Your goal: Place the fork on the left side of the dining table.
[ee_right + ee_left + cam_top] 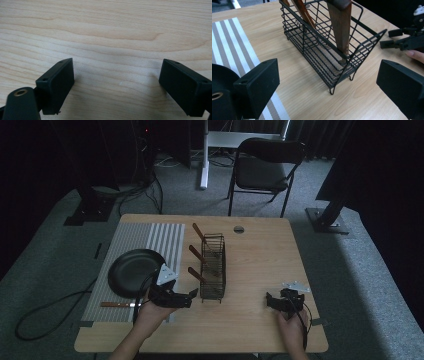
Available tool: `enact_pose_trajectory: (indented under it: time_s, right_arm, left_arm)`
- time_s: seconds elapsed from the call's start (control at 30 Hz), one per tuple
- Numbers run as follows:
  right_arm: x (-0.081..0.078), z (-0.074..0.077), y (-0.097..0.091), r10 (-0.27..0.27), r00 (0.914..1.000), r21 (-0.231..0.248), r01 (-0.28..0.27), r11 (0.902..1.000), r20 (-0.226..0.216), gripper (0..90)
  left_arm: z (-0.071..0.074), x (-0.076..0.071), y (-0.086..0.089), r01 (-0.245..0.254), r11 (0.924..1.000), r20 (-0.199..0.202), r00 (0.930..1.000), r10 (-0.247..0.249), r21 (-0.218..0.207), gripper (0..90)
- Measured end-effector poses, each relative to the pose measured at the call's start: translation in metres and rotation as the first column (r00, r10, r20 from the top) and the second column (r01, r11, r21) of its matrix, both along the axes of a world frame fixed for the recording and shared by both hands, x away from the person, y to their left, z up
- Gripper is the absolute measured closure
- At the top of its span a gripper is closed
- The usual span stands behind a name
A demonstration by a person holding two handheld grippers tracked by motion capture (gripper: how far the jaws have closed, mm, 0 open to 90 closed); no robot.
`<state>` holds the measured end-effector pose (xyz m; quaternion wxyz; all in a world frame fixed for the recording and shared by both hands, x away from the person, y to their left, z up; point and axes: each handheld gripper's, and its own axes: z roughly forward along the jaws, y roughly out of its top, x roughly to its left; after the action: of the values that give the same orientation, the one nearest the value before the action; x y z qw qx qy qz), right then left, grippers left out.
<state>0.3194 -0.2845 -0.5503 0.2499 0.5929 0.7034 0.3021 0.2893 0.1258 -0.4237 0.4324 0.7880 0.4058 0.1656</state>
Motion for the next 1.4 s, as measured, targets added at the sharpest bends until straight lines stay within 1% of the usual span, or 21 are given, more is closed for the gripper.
enact_pose_trajectory:
  time_s: [0.07, 0.1, 0.2, 0.27, 0.33, 0.37, 0.43, 0.47, 0.5, 0.6, 0.7, 0.77, 0.8, 0.93, 0.97, 1.03, 1.07, 1.1, 1.13, 1.17, 1.4]
  right_arm:
    - [0.0, 0.0, 0.0, 0.0, 1.0, 0.0, 0.0, 1.0, 0.0, 12.4]
    - [0.0, 0.0, 0.0, 0.0, 1.0, 0.0, 0.0, 1.0, 0.0, 12.4]
    - [0.0, 0.0, 0.0, -0.001, 1.0, 0.001, 0.001, 1.0, 0.0, 12.4]
    - [0.0, 0.0, 0.0, 0.0, 1.0, 0.0, 0.0, 1.0, 0.0, 12.4]
    - [0.0, 0.0, 0.0, -0.001, 1.0, 0.001, 0.001, 1.0, 0.0, 12.4]
    - [0.0, 0.0, 0.0, 0.0, 1.0, 0.0, 0.0, 1.0, 0.0, 12.4]
    - [0.0, 0.0, 0.0, -0.001, 1.0, 0.001, 0.001, 1.0, 0.0, 12.4]
    - [0.0, 0.0, 0.0, -0.001, 1.0, 0.001, 0.001, 1.0, 0.0, 12.4]
    - [0.0, 0.0, 0.0, 0.0, 1.0, 0.0, 0.0, 1.0, 0.0, 12.4]
    - [0.0, 0.0, 0.0, -0.001, 1.0, 0.001, 0.001, 1.0, 0.0, 12.4]
    - [0.0, 0.0, 0.0, 0.0, 1.0, 0.0, 0.0, 1.0, 0.0, 12.4]
    - [0.0, 0.0, 0.0, -0.001, 1.0, 0.002, 0.001, 1.0, 0.0, 12.4]
    - [0.0, 0.0, 0.0, -0.001, 1.0, 0.002, 0.001, 1.0, 0.0, 12.4]
    - [0.0, 0.0, 0.0, -0.001, 1.0, 0.002, 0.001, 1.0, 0.0, 12.4]
    - [0.0, 0.0, 0.0, -0.001, 1.0, 0.001, 0.001, 1.0, 0.0, 12.4]
    - [0.0, 0.0, 0.0, -0.001, 1.0, 0.001, 0.001, 1.0, 0.0, 12.4]
    - [0.0, 0.0, 0.0, -0.001, 1.0, 0.001, 0.001, 1.0, 0.0, 12.4]
    - [0.0, 0.0, 0.0, -0.002, 1.0, 0.002, 0.002, 1.0, 0.0, 12.4]
    - [0.0, 0.0, 0.0, -0.001, 1.0, 0.001, 0.001, 1.0, 0.0, 12.4]
    - [0.0, 0.0, 0.0, -0.001, 1.0, 0.002, 0.001, 1.0, 0.0, 12.4]
    - [0.0, 0.0, 0.0, -0.001, 1.0, 0.002, 0.001, 1.0, 0.0, 12.4]
  left_arm:
    - [0.0, 0.001, -0.002, -0.001, 1.0, 0.004, 1.0, 0.001, 0.004, 7.8]
    - [0.001, 0.002, -0.005, 0.008, 0.9999, -0.001, 1.0, -0.008, -0.007, 7.9]
    - [0.002, 0.002, -0.008, 0.004, 1.0, 0.006, 1.0, -0.004, -0.004, 7.9]
    - [0.003, 0.004, -0.011, 0.009, 0.9998, 0.002, 1.0, -0.009, -0.015, 7.9]
    - [0.004, 0.005, -0.013, 0.012, 0.9997, 0.002, 0.9999, -0.012, -0.019, 14.8]
    - [0.005, 0.007, -0.015, 0.015, 0.999, 0.0, 0.9999, -0.015, -0.042, 14.8]
    - [0.006, 0.008, -0.018, 0.011, 0.9986, 0.0, 0.9999, -0.011, -0.052, 15.5]
    - [0.006, 0.008, -0.018, 0.011, 0.9986, 0.0, 0.9999, -0.011, -0.052, 20.4]
    - [0.006, 0.009, -0.018, 0.01, 0.9976, 0.0, 0.9999, -0.01, -0.068, 22.1]
    - [0.007, 0.012, -0.021, -0.007, 0.9968, -0.008, 0.9999, 0.006, -0.08, 22.2]
    - [0.007, 0.015, -0.023, -0.018, 0.995, -0.009, 0.9998, 0.017, -0.098, 32.6]
    - [0.007, 0.017, -0.025, -0.015, 0.995, -0.018, 0.9997, 0.013, -0.099, 37.6]
    - [0.007, 0.017, -0.025, -0.015, 0.995, -0.018, 0.9997, 0.013, -0.099, 44.1]
    - [0.005, 0.019, -0.026, -0.002, 0.9949, -0.018, 0.9998, 0.0, -0.101, 54.7]
    - [0.004, 0.02, -0.026, 0.002, 0.9925, -0.022, 0.9998, -0.004, -0.122, 57.1]
    - [0.002, 0.021, -0.025, 0.006, 0.99, -0.032, 0.9994, -0.011, -0.141, 62.8]
    - [0.002, 0.021, -0.025, 0.006, 0.99, -0.032, 0.9994, -0.011, -0.141, 67.4]
    - [0.001, 0.022, -0.024, 0.014, 0.9891, -0.038, 0.9991, -0.02, -0.147, 67.4]
    - [0.0, 0.023, -0.023, 0.013, 0.9882, -0.037, 0.9991, -0.019, -0.152, 71.4]
    - [-0.001, 0.024, -0.02, 0.017, 0.984, -0.052, 0.9983, -0.027, -0.177, 74.2]
    - [-0.001, 0.023, -0.02, 0.033, 0.9814, -0.051, 0.9978, -0.043, -0.189, 75.7]
